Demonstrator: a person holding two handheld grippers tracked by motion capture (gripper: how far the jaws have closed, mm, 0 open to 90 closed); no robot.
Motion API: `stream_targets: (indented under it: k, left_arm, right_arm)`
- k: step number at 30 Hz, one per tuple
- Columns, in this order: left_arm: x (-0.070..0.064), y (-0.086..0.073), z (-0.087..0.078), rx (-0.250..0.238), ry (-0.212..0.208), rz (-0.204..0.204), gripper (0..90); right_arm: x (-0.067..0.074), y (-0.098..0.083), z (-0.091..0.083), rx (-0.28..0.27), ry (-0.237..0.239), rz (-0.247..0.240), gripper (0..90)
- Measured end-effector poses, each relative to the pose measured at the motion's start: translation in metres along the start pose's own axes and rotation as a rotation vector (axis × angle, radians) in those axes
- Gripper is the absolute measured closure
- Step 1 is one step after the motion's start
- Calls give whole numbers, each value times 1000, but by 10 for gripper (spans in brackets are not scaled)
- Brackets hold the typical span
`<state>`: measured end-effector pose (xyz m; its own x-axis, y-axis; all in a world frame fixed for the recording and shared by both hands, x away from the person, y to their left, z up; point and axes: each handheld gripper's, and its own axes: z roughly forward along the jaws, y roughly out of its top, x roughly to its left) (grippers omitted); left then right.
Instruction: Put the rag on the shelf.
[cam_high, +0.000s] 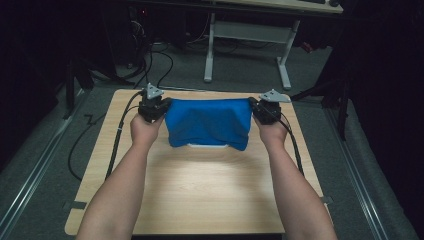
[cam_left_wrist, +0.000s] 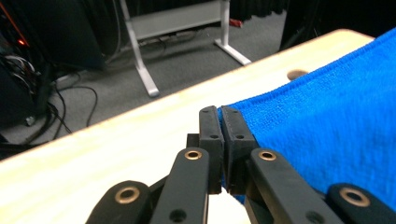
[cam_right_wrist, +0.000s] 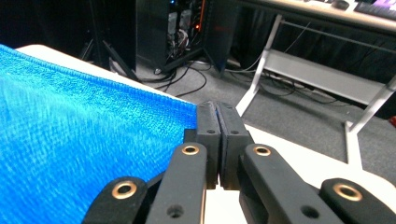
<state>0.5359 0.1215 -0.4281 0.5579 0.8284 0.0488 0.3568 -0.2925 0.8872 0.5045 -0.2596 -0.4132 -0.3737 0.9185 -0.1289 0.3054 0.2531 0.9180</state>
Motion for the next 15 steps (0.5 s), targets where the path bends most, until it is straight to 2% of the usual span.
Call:
stream_targets:
  k: [8, 10, 12, 15]
  left_arm:
    - [-4, -30, 5, 29, -48, -36, 883]
    - [-6, -35, 7, 49, -71, -47, 882]
    - [-9, -38, 8, 45, -79, -39, 881]
    - [-11, -45, 11, 49, -95, -60, 881]
  right_arm:
    - [6, -29, 3, 29, 40, 33, 894]
    - [9, -33, 4, 38, 44, 33, 894]
    - [11, -37, 5, 45, 50, 29, 894]
    - [14, -43, 6, 46, 54, 38, 894]
